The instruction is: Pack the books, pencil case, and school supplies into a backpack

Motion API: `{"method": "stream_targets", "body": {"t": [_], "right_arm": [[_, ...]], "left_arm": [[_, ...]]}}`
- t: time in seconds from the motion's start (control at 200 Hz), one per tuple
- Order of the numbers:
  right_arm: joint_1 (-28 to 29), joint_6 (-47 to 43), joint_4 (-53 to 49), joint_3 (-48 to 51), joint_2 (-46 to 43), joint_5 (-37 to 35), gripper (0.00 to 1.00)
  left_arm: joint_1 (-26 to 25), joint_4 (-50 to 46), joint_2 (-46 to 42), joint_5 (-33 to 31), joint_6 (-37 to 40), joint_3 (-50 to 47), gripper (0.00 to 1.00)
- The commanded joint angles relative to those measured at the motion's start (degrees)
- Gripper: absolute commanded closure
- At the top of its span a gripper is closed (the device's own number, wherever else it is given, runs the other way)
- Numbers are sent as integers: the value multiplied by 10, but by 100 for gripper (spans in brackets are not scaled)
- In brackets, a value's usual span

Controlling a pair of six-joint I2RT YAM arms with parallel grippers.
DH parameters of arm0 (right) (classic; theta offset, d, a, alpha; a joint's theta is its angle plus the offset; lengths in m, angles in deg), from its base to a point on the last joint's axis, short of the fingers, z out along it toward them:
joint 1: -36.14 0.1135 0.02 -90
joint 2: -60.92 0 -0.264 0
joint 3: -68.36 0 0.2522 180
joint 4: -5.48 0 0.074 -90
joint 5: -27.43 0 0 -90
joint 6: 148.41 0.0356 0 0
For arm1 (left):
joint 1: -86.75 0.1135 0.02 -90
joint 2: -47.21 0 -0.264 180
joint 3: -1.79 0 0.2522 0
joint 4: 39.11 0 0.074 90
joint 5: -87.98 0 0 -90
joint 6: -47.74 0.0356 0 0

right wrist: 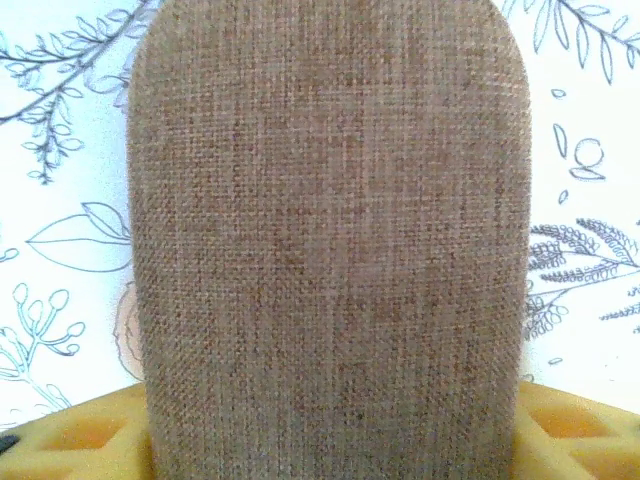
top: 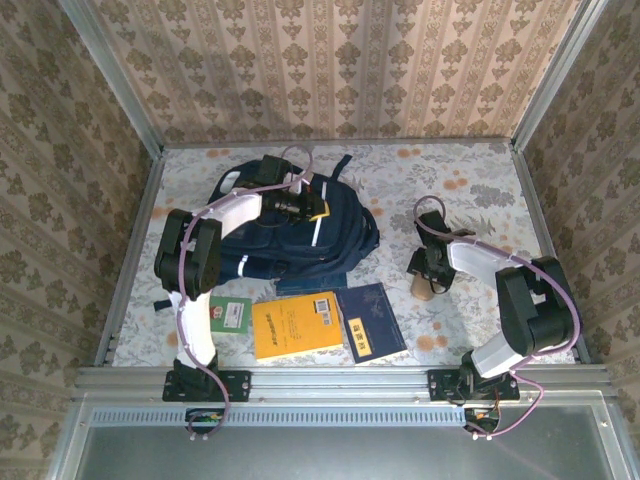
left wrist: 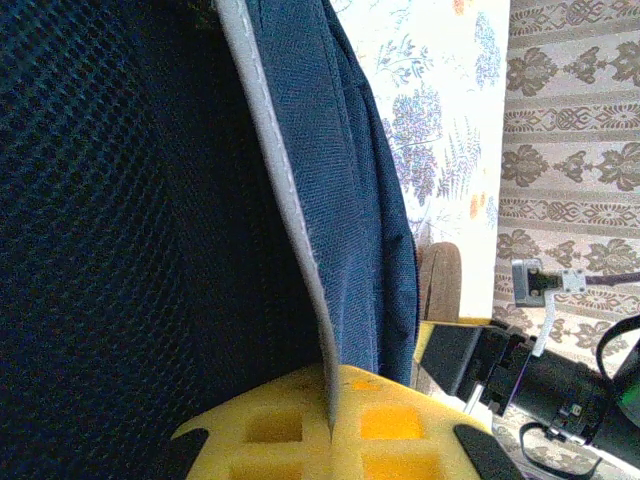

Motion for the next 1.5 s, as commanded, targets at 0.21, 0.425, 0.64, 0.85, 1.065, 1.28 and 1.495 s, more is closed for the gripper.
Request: {"method": "stream_targets", "body": {"t": [0.21,0.425,0.64,0.85,1.065,1.28,1.495], "right_arm": [[8,-38,51,5,-69,51,48],[19,-47,85,16,-143,118,48],[34,-25,143,2,-170,198,49],[36,26,239,-12,-120,271,50],[52,67,312,-31,-67,288,47],[79,165,451,-56,13,325,44],[130,246,551,-115,106,320,32]], "left_arm": [[-4,-2,-39,33,8,19,100],[-4,-28,-84,59,28,54,100],[-16,-98,-121,81,73,115,100],[-18,-109,-142,110,80,156,100],[-45,-105,-134,133,75,184,100],[-54,-117,-120,138,80,212,100],[-50,-101,-105,143,62,220,100]]}}
